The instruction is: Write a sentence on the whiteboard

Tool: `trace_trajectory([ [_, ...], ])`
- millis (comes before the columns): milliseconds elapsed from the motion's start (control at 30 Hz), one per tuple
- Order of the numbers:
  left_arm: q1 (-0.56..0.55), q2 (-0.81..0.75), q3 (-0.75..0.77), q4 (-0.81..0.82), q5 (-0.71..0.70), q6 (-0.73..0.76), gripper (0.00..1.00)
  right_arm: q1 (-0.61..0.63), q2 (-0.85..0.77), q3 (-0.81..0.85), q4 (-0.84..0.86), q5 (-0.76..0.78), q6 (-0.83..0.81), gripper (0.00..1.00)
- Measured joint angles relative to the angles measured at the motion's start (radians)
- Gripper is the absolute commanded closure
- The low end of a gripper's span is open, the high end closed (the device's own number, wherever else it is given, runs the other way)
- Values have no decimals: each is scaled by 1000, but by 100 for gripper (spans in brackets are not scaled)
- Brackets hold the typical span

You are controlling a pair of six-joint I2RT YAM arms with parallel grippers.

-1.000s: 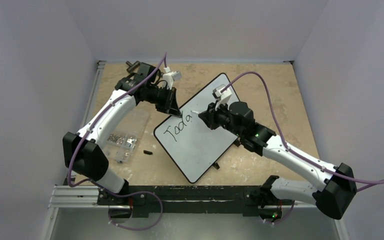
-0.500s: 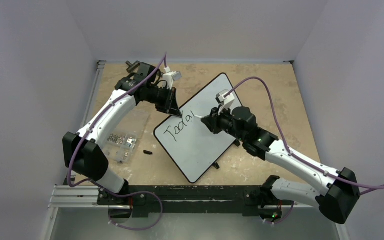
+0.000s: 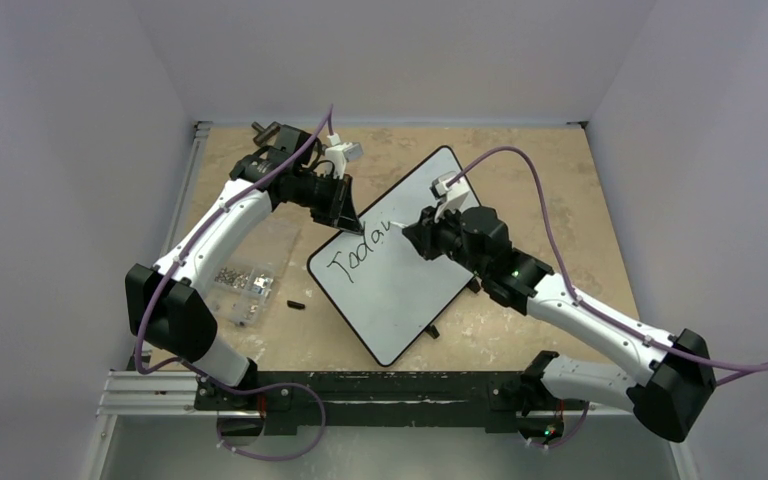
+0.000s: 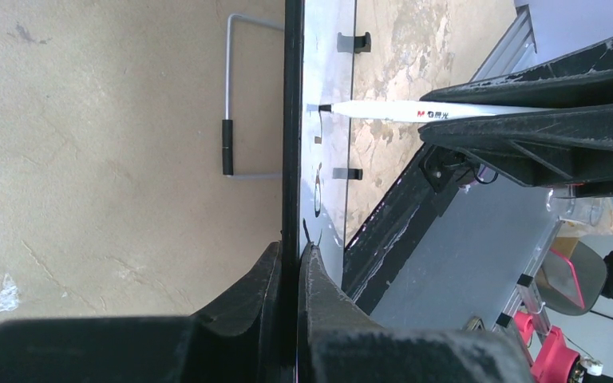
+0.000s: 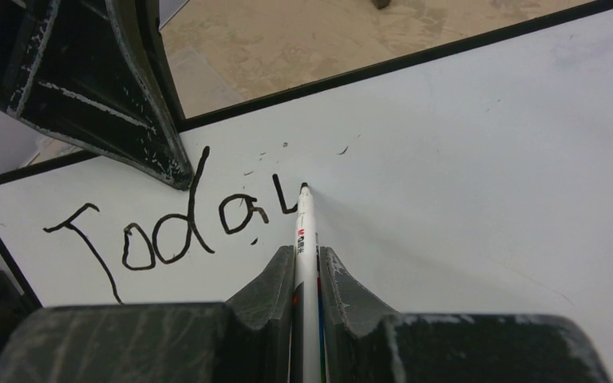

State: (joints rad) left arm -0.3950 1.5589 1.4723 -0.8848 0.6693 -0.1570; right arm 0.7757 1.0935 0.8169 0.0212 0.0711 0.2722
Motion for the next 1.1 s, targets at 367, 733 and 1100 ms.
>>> trace_trajectory([
  [367, 0, 0, 0, 0, -2, 0, 100, -9, 51, 67, 2, 17, -14, 100],
  [733, 0, 0, 0, -1, -2, -3, 100, -10, 42, 49, 13, 12, -18, 100],
  [1100, 0, 0, 0, -2, -3, -7, 100, -11, 2, -5, 11, -12, -11, 100],
])
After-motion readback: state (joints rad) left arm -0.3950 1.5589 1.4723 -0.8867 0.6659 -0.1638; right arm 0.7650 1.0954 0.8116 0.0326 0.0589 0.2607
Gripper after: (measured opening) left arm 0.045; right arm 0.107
